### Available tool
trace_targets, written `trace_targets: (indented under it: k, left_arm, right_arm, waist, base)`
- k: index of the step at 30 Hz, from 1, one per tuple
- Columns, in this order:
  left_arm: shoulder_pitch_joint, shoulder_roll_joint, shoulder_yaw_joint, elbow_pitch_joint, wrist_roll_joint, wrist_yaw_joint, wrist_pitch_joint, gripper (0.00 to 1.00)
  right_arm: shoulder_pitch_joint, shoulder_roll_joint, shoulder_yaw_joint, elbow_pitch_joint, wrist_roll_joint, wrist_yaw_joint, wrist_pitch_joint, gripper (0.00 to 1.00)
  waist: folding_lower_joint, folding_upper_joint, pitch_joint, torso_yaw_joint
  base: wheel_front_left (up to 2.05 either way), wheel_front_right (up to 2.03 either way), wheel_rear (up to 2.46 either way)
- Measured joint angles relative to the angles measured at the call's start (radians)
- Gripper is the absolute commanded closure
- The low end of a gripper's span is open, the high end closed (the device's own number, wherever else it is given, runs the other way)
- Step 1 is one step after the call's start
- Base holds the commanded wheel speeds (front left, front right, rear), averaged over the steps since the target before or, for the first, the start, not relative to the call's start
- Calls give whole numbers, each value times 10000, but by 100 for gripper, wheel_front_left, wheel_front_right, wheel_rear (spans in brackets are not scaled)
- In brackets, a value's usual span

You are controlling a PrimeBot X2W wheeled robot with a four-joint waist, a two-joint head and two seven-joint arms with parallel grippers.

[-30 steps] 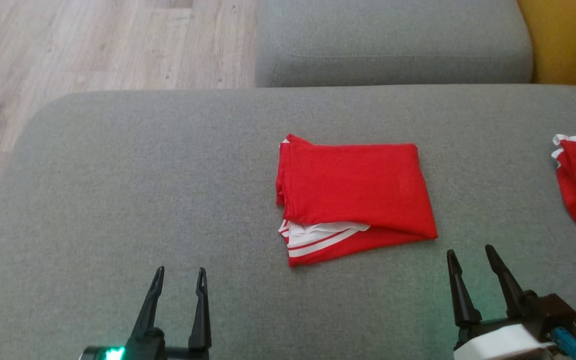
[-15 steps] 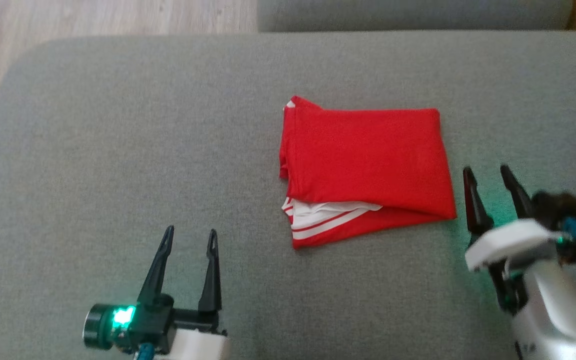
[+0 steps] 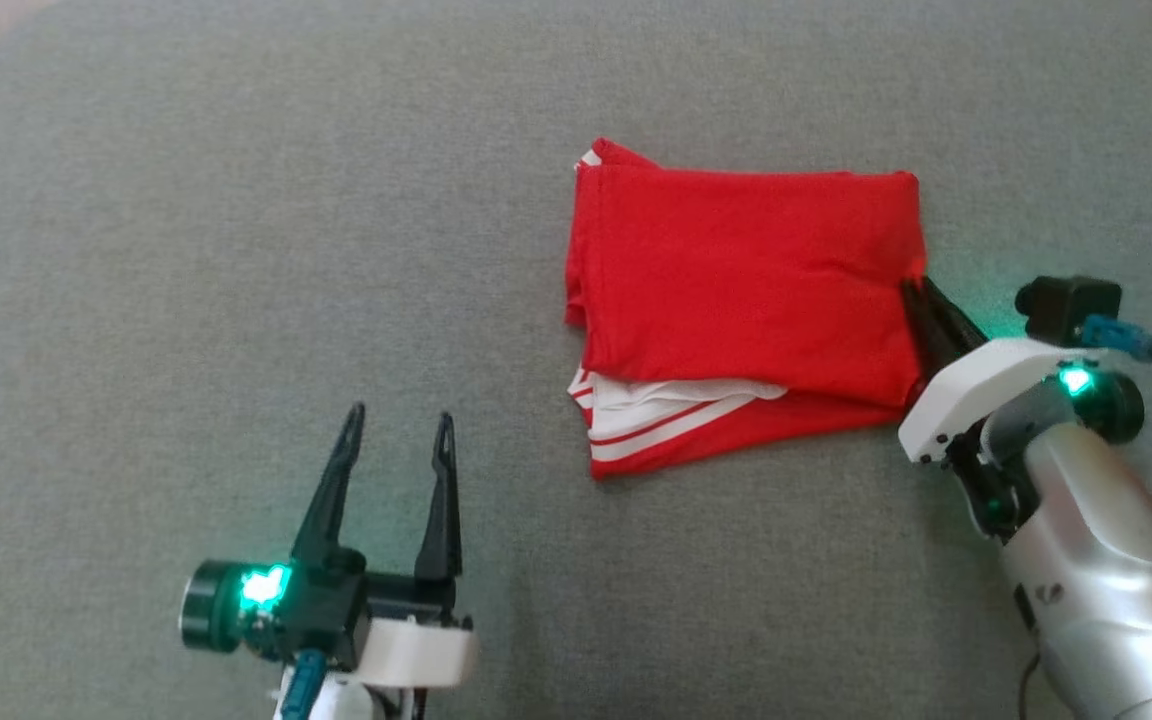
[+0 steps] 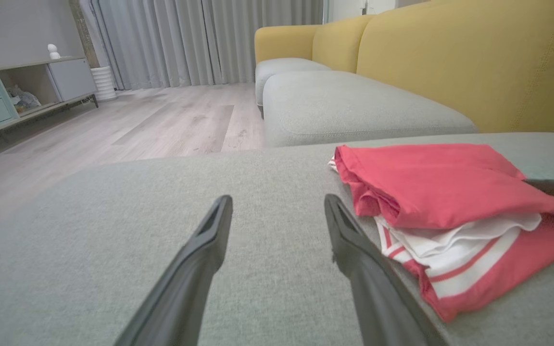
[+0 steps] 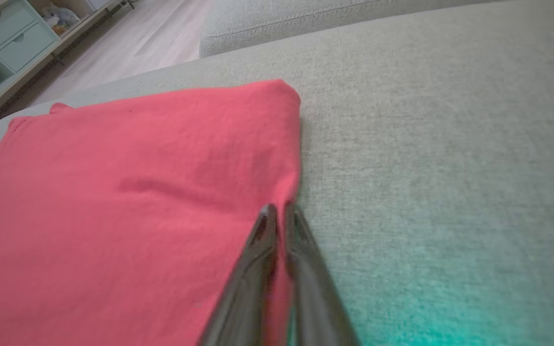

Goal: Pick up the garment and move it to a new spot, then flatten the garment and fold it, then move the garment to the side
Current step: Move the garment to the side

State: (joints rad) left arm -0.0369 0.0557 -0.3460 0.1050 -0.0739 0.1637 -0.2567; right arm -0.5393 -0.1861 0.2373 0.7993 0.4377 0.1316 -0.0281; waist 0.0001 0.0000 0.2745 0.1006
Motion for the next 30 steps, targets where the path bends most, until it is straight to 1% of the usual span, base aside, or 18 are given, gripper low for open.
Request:
trace_targets:
  k: [3, 5, 10, 12, 16, 19, 24, 25, 26, 27, 28, 30]
  left_arm:
    - [-155, -2, -15, -414, 35, 38, 0, 0]
    - [-320, -6, -31, -627, 54, 40, 0, 0]
    - [-641, -8, -6, -832, 211, 94, 0, 0]
    - [-743, -10, -4, -1024, 207, 75, -2, 0]
    - [-1081, -12, -8, -1141, 209, 17, -2, 0]
    - [-1311, -13, -12, -1216, 221, -48, -4, 0]
    - [-1675, -17, -40, -1208, 222, -75, -4, 0]
    - [-1739, -17, -44, -1202, 222, -121, -4, 0]
    - [-1804, -19, -50, -1181, 222, -146, -4, 0]
    - [-1878, -23, -54, -1129, 222, -146, -4, 0]
    - [-1878, -23, -54, -1129, 222, -146, -4, 0]
    - [-1992, -31, -48, -1053, 221, -140, -4, 0]
  right_arm:
    - [-26, -330, 270, -245, 94, 0, -255, 100]
    - [-26, -727, 422, -472, 203, 0, -276, 100]
    - [-30, -2243, 472, -1223, 305, 0, -274, 100]
    - [-35, -2880, 343, -1546, 305, 0, -244, 100]
    - [-70, -4054, -267, -2042, 299, 0, -54, 100]
    - [-145, -4803, -911, -2309, 251, 0, 94, 100]
    - [-266, -5568, -2431, -2662, -236, 0, 211, 100]
    - [-263, -5670, -2731, -2667, -318, 0, 213, 78]
    - [-259, -5749, -2987, -2677, -447, 0, 259, 78]
    - [-249, -5793, -3208, -2698, -614, 0, 301, 24]
    - [-249, -5793, -3208, -2698, -614, 0, 301, 0]
    - [-231, -5774, -3655, -2788, -1034, 0, 372, 0]
  waist:
    - [0, 0, 174, -229]
    - [0, 0, 296, -424]
    - [0, 0, 631, -972]
    - [0, 0, 802, -1181]
    - [1, 0, 1223, -1508]
    - [1, 0, 1564, -1678]
    - [1, 0, 2083, -1802]
    - [0, 0, 2172, -1796]
    - [0, 0, 2248, -1778]
    - [1, 0, 2295, -1738]
    - [1, 0, 2295, -1738]
    - [1, 0, 2307, -1627]
  base:
    - [0, 0, 0]
    - [0, 0, 0]
    - [0, 0, 0]
    - [0, 0, 0]
    - [0, 0, 0]
    - [0, 0, 0]
    - [0, 0, 0]
    - [0, 0, 0]
    - [0, 0, 0]
    - [0, 0, 0]
    - [0, 0, 0]
    - [0, 0, 0]
